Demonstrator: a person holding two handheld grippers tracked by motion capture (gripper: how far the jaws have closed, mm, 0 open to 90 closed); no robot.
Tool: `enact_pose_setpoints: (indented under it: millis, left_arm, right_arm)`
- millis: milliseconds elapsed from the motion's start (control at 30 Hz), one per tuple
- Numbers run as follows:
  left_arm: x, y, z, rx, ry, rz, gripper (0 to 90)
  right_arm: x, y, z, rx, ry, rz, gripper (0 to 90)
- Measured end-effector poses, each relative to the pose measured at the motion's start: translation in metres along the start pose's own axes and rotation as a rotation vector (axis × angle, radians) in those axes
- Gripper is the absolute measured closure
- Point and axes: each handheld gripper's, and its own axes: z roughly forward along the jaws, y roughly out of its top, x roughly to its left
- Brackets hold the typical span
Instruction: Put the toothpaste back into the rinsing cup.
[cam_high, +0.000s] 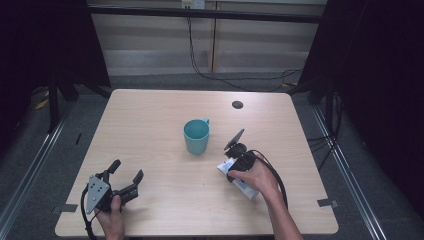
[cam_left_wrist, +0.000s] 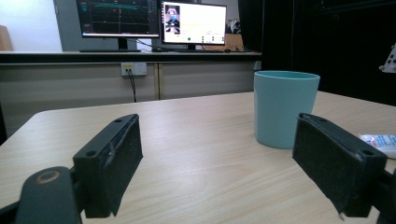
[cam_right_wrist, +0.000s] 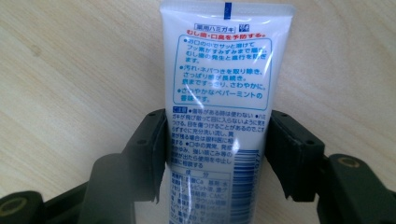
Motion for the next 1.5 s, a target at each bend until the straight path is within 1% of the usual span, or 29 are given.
enact_pose_setpoints:
  millis: [200, 233, 267, 300, 333, 367, 433, 467, 500, 567, 600, 667, 767, 800, 833, 867, 900, 967, 1100, 1133, 1167, 1200, 1233, 1300, 1333, 1367, 1400, 1433, 1500]
  left_arm:
    - [0.0, 0.0, 0.0, 0.0, 0.0, 0.0, 15.8]
    - [0.0, 0.0, 0.0, 0.001, 0.001, 0.006, 15.8]
    - [0.0, 0.0, 0.0, 0.0, -0.001, 0.0, 15.8]
    - [0.0, 0.0, 0.0, 0.001, 0.002, 0.007, 15.8]
    - [0.0, 0.0, 0.0, 0.0, -0.001, -0.001, 15.8]
    - [0.0, 0.0, 0.0, 0.0, -0.001, -0.001, 15.8]
    - [0.0, 0.0, 0.0, 0.001, 0.001, 0.005, 15.8]
    - [0.0, 0.0, 0.0, 0.0, 0.0, 0.0, 15.8]
    - [0.0, 0.0, 0.0, 0.0, 0.0, 0.0, 15.8]
    - [0.0, 0.0, 0.0, 0.0, 0.0, 0.001, 15.8]
    - [0.0, 0.0, 0.0, 0.0, 0.0, 0.0, 15.8]
    - [0.0, 0.0, 0.0, -0.001, 0.0, -0.001, 15.8]
    - [0.0, 0.0, 0.0, -0.001, 0.0, -0.002, 15.7]
    - [0.0, 0.0, 0.0, 0.0, 0.0, 0.0, 15.8]
    - [0.0, 0.0, 0.0, -0.001, -0.001, -0.003, 15.8]
    - [0.0, 0.0, 0.0, 0.0, 0.0, 0.0, 15.8]
    - [0.0, 0.0, 0.0, 0.0, 0.0, 0.0, 15.8]
    - [0.0, 0.0, 0.0, -0.001, -0.001, -0.003, 15.8]
    - [0.0, 0.0, 0.0, -0.001, 0.0, -0.003, 15.8]
    - [0.0, 0.0, 0.0, -0.001, 0.0, -0.004, 15.8]
    - [0.0, 0.0, 0.0, -0.001, 0.0, -0.004, 15.8]
    - [0.0, 0.0, 0.0, -0.001, 0.0, -0.003, 15.8]
    - [0.0, 0.0, 0.0, -0.001, 0.0, -0.003, 15.8]
    - [0.0, 0.0, 0.0, -0.001, 0.0, -0.003, 15.8]
    - [0.0, 0.0, 0.0, -0.001, 0.0, -0.003, 15.8]
    - [0.0, 0.0, 0.0, -0.001, 0.0, -0.003, 15.8]
    - [0.0, 0.0, 0.0, 0.0, 0.0, -0.003, 15.8]
    - [0.0, 0.0, 0.0, 0.0, 0.0, -0.003, 15.8]
    - [0.0, 0.0, 0.0, -0.001, -0.001, -0.003, 15.8]
  right_arm:
    - [0.001, 0.001, 0.0, 0.006, -0.008, 0.003, 43.7]
    - [0.002, 0.001, 0.0, 0.005, -0.015, 0.005, 45.4]
    - [0.002, 0.0, 0.0, 0.004, -0.014, 0.008, 46.7]
    - [0.001, 0.0, -0.001, 0.001, -0.007, 0.011, 49.4]
    - [0.0, 0.0, -0.001, 0.002, 0.001, 0.013, 50.8]
    - [0.0, 0.0, -0.001, 0.002, 0.001, 0.013, 50.8]
    - [-0.002, 0.0, -0.002, 0.002, 0.015, 0.027, 54.0]
    - [-0.004, -0.001, -0.004, -0.001, 0.028, 0.037, 58.2]
    - [-0.004, -0.001, -0.004, -0.001, 0.028, 0.037, 58.2]
    - [-0.006, -0.001, -0.006, -0.006, 0.043, 0.043, 62.7]
    - [-0.009, -0.003, -0.007, -0.016, 0.06, 0.05, 65.3]
    - [-0.01, -0.004, -0.008, -0.021, 0.068, 0.05, 66.8]
    - [-0.011, -0.004, -0.009, -0.024, 0.074, 0.055, 67.7]
    - [-0.013, -0.006, -0.01, -0.035, 0.091, 0.059, 68.5]
    - [-0.013, -0.006, -0.01, -0.035, 0.091, 0.059, 68.5]
    - [-0.015, -0.008, -0.01, -0.04, 0.105, 0.068, 69.0]
    - [-0.015, -0.008, -0.01, -0.04, 0.105, 0.068, 69.0]
    - [-0.016, -0.01, -0.01, -0.049, 0.121, 0.075, 69.3]
    - [-0.017, -0.012, -0.013, -0.06, 0.14, 0.074, 69.7]
    - [-0.017, -0.012, -0.016, -0.071, 0.166, 0.074, 69.8]
    - [-0.017, -0.012, -0.016, -0.071, 0.166, 0.074, 69.8]
    - [-0.018, -0.013, -0.018, -0.092, 0.193, 0.07, 69.7]
    - [-0.017, -0.013, -0.02, -0.099, 0.201, 0.076, 69.7]
    - [-0.017, -0.013, -0.021, -0.109, 0.207, 0.073, 69.8]
    - [-0.017, -0.014, -0.024, -0.124, 0.219, 0.074, 69.8]
    - [-0.017, -0.014, -0.024, -0.124, 0.219, 0.074, 69.8]
    - [-0.017, -0.014, -0.026, -0.144, 0.234, 0.074, 69.7]
    - [-0.017, -0.014, -0.026, -0.144, 0.234, 0.074, 69.7]
    - [-0.017, -0.015, -0.029, -0.162, 0.238, 0.077, 69.8]
